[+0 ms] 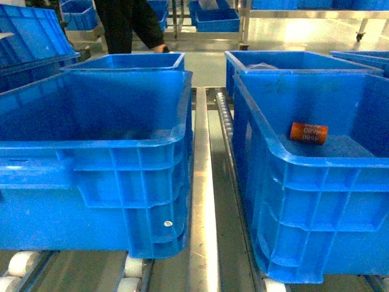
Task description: Sort blue parts and orange caps into right shelf containers
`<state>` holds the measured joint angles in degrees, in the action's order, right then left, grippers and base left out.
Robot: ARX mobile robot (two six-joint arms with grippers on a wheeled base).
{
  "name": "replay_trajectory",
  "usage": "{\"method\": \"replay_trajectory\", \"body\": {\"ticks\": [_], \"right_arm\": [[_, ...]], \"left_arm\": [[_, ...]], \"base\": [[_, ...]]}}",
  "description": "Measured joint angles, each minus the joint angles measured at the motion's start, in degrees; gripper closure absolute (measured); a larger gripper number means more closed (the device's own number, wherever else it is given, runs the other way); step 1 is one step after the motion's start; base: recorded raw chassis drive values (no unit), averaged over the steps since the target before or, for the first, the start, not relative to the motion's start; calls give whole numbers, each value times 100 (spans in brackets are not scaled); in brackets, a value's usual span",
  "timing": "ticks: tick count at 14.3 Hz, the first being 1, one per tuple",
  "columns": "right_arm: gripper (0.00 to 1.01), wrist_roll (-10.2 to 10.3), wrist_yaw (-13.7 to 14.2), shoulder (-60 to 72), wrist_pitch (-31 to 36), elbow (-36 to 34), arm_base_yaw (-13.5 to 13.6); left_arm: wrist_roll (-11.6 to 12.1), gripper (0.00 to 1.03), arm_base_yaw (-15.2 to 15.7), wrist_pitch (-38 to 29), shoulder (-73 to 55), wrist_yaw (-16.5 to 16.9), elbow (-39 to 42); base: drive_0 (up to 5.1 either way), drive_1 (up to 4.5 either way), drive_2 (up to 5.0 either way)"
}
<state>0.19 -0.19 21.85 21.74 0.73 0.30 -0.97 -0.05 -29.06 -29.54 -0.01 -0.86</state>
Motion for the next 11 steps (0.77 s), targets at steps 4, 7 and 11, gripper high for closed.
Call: {"method": "replay_trajectory", "body": {"ticks": [4,7,11], "right_arm": [[100,0,0,-734,-717,0,0],[100,0,0,-1088,-1075,0,0],[100,-2,15,-2157,-2168,11,0]], "left_arm": [[0,101,0,927,970,0,2],[0,101,0,1414,1462,0,2],[2,101,0,1878,1943,2,2]], "base": [[0,0,0],[0,0,0],[0,0,0]]}}
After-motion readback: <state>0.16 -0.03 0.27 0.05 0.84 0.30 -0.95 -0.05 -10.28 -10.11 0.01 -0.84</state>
